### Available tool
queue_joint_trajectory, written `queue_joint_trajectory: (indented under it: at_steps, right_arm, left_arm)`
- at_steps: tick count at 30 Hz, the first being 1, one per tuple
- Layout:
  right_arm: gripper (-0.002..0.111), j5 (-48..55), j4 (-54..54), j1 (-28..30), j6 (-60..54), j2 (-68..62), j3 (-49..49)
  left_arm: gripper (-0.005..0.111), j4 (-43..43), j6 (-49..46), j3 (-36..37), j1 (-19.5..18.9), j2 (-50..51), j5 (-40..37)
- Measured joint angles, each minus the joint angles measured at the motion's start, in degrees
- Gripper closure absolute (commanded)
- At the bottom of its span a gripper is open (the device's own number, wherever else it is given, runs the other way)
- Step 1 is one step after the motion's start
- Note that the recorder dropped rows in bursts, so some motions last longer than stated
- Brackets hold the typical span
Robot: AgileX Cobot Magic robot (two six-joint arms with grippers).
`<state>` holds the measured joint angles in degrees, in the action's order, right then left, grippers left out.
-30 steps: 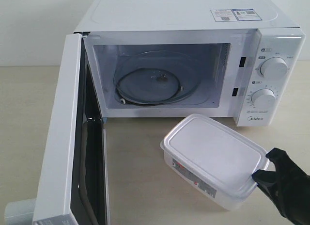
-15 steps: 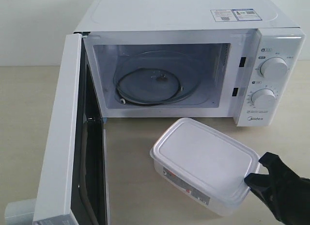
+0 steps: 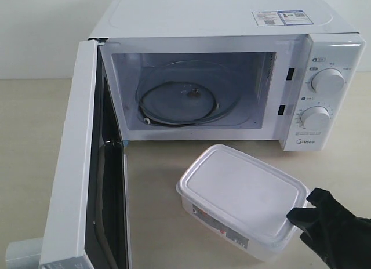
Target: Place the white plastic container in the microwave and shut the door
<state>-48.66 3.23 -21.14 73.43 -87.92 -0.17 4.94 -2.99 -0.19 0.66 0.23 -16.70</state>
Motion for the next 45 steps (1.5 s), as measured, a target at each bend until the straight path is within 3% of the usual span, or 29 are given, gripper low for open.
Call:
queue_joint_trajectory:
  at_steps: [14,23,28,29,30,33,38,45]
  right_arm:
    - [0.057,-5.1,8.2,0.0,0.3,1.7,0.0]
    - [0.057,8.4,7.7,0.0,-1.3,6.1,0.0]
    - [0.057,10.2,4.9,0.0,-6.2,8.6,0.0]
    - [0.059,10.2,4.8,0.0,-7.0,10.1,0.0]
    - [0.068,10.2,4.6,0.0,-7.5,10.7,0.0]
    - [0.108,11.1,-1.9,0.0,-13.7,15.5,0.1]
    - [0.108,15.6,-25.7,0.0,-41.3,18.6,-0.2]
    - [0.108,20.5,-29.4,0.0,-54.5,18.4,-7.5]
  left_arm:
    - [0.103,0.0,0.0,0.0,0.0,0.0,0.0]
    - [0.103,0.0,0.0,0.0,0.0,0.0,0.0]
    - [0.103,0.0,0.0,0.0,0.0,0.0,0.0]
    - [0.103,0.0,0.0,0.0,0.0,0.0,0.0]
    - [0.103,0.0,0.0,0.0,0.0,0.0,0.0]
    - [0.103,0.0,0.0,0.0,0.0,0.0,0.0]
    - [0.103,0.0,0.0,0.0,0.0,0.0,0.0]
    - [0.103,0.0,0.0,0.0,0.0,0.0,0.0]
